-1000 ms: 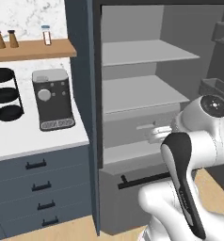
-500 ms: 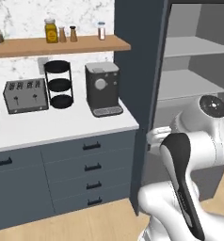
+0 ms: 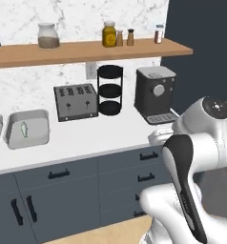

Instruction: Place one garlic and one fish in each tupperware on the nearby counter, to pack two identical lunches.

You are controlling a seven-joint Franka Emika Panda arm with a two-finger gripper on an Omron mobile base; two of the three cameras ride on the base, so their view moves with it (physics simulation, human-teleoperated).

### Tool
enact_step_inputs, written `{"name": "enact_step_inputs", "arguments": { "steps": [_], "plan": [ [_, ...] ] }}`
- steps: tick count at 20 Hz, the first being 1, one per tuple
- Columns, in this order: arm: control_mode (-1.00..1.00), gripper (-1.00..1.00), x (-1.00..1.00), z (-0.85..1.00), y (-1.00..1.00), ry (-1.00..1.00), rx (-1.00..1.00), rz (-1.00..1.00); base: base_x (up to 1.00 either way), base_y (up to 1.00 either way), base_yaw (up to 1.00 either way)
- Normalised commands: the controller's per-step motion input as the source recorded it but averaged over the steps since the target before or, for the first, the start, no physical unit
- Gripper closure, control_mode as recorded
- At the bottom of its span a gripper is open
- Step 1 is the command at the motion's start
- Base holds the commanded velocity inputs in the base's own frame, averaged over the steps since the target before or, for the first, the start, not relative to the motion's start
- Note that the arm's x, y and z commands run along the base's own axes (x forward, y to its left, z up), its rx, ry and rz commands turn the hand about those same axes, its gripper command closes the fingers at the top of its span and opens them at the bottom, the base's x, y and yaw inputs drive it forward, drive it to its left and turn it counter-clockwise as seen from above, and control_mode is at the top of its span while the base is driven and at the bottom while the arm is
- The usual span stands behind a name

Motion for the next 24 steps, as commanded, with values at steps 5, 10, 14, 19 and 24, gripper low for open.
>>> {"name": "enact_step_inputs", "arguments": {
  "steps": [5, 10, 14, 19, 24],
  "plan": [
    [1.0, 1.0, 0.0, 0.0, 0.0, 0.0, 0.0, 0.0, 0.84, 1.0, 0.01],
    [1.0, 1.0, 0.0, 0.0, 0.0, 0.0, 0.0, 0.0, 0.35, 1.0, 0.0],
    [1.0, 1.0, 0.0, 0.0, 0.0, 0.0, 0.0, 0.0, 0.19, 1.0, 0.0],
    [1.0, 1.0, 0.0, 0.0, 0.0, 0.0, 0.0, 0.0, 0.6, 0.81, 0.0],
    [1.0, 1.0, 0.0, 0.0, 0.0, 0.0, 0.0, 0.0, 0.82, 0.0, 0.0]
  ]
}}
